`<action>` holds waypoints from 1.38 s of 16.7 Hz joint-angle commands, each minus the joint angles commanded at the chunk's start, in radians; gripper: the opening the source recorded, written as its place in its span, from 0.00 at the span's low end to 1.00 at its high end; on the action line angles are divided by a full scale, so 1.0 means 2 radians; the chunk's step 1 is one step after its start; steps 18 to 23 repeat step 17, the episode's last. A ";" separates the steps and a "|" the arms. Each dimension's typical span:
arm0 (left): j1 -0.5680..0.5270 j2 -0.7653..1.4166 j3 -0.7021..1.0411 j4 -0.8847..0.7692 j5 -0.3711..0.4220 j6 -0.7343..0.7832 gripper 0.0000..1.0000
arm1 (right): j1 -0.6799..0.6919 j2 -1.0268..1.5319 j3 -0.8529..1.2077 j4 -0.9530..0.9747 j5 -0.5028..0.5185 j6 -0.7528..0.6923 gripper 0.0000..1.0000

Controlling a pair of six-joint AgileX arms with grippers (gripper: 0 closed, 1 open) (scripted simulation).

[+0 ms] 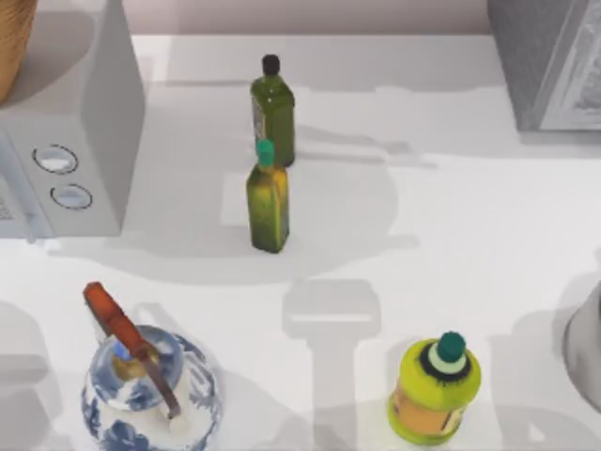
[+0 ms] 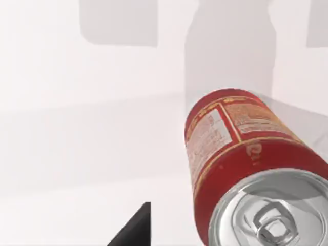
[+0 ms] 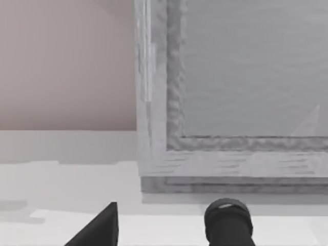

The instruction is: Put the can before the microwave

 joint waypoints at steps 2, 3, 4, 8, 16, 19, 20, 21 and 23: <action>0.000 0.000 0.000 0.000 0.000 0.000 1.00 | 0.000 0.000 0.000 0.000 0.000 0.000 1.00; 0.000 0.000 0.000 0.000 0.000 0.000 1.00 | 0.000 0.000 0.000 0.000 0.000 0.000 1.00; 0.000 0.000 0.000 0.000 0.000 0.000 1.00 | 0.000 0.000 0.000 0.000 0.000 0.000 1.00; 0.000 0.000 0.000 0.000 0.000 0.000 1.00 | 0.000 0.000 0.000 0.000 0.000 0.000 1.00; -0.001 -0.014 0.067 -0.080 0.000 -0.001 1.00 | 0.000 0.000 0.000 0.000 0.000 0.000 1.00; -0.001 -0.014 0.068 -0.081 0.000 -0.001 1.00 | 0.000 0.000 0.000 0.000 0.000 0.000 1.00; -0.001 -0.014 0.068 -0.081 0.000 -0.001 1.00 | 0.000 0.000 0.000 0.000 0.000 0.000 1.00; -0.001 -0.014 0.068 -0.081 0.000 -0.001 1.00 | 0.000 0.000 0.000 0.000 0.000 0.000 1.00; -0.001 -0.014 0.068 -0.081 0.000 -0.001 1.00 | 0.000 0.000 0.000 0.000 0.000 0.000 1.00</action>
